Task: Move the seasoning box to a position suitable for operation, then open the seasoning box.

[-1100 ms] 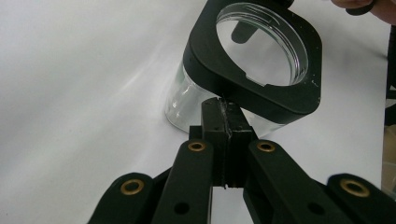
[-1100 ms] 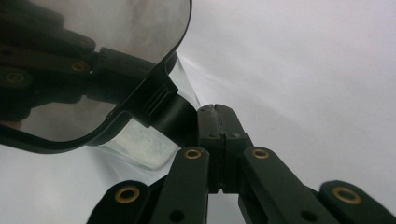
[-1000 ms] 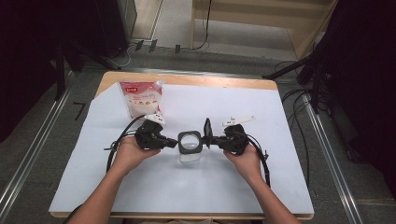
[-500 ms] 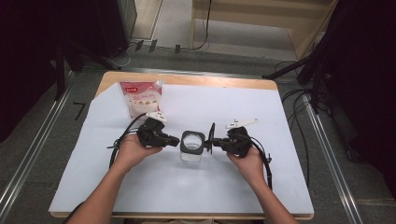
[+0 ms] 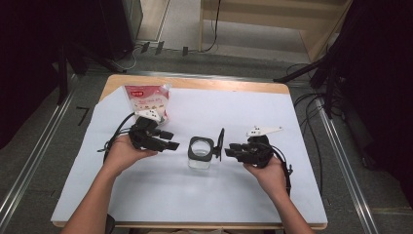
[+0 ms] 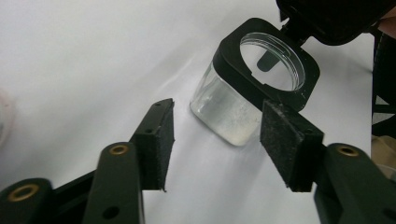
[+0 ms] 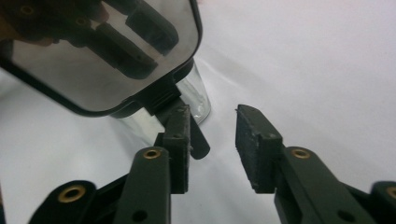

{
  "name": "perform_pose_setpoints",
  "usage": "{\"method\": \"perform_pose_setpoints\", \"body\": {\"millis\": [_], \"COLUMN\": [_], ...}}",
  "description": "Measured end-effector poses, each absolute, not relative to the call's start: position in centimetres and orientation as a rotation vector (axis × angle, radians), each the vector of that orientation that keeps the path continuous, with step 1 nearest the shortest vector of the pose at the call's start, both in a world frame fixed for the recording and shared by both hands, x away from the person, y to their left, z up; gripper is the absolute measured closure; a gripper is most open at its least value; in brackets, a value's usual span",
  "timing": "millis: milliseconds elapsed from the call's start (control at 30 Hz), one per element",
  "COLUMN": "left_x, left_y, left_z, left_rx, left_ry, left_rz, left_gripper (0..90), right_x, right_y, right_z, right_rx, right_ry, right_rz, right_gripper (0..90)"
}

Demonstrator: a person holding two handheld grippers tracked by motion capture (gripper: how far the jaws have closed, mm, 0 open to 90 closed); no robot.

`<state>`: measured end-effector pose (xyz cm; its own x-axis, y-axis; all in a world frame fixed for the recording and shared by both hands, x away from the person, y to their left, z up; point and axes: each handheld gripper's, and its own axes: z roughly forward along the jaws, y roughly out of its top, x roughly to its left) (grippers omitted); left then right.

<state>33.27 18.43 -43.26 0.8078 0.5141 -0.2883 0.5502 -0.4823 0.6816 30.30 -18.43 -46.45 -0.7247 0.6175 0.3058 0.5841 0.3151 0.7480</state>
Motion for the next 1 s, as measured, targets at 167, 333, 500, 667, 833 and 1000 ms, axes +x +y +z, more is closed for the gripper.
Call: {"method": "perform_pose_setpoints", "body": {"millis": [167,333,500,667,833,1000], "left_x": [33.3,33.2,33.2,33.5,33.7,34.0], "left_y": [19.8,21.4,22.7,23.9,24.7,25.9], "left_z": [-42.5,-41.7,-41.1,-40.6,-40.3,-40.1], "left_rx": [2.195,2.185,2.168,2.156,2.154,2.14], "left_ry": [0.792,0.79,0.813,0.821,0.83,0.856], "left_rz": [-0.001,0.025,0.054,0.064,0.084,0.108], "left_gripper": [39.5,36.3,36.0,36.1,36.1,35.0], "right_x": [29.1,28.4,28.2,28.2,28.2,28.2], "right_y": [-18.5,-17.8,-17.0,-16.3,-15.7,-15.7], "right_z": [-46.2,-46.4,-46.7,-47.2,-47.6,-47.7], "right_rx": [1.107,1.095,1.111,1.103,1.091,1.09], "right_ry": [2.518,2.517,2.559,2.583,2.597,2.595], "right_rz": [1.416,1.423,1.427,1.417,1.402,1.406], "right_gripper": [72.7,80.1,90.0,90.0,90.0,90.0]}}
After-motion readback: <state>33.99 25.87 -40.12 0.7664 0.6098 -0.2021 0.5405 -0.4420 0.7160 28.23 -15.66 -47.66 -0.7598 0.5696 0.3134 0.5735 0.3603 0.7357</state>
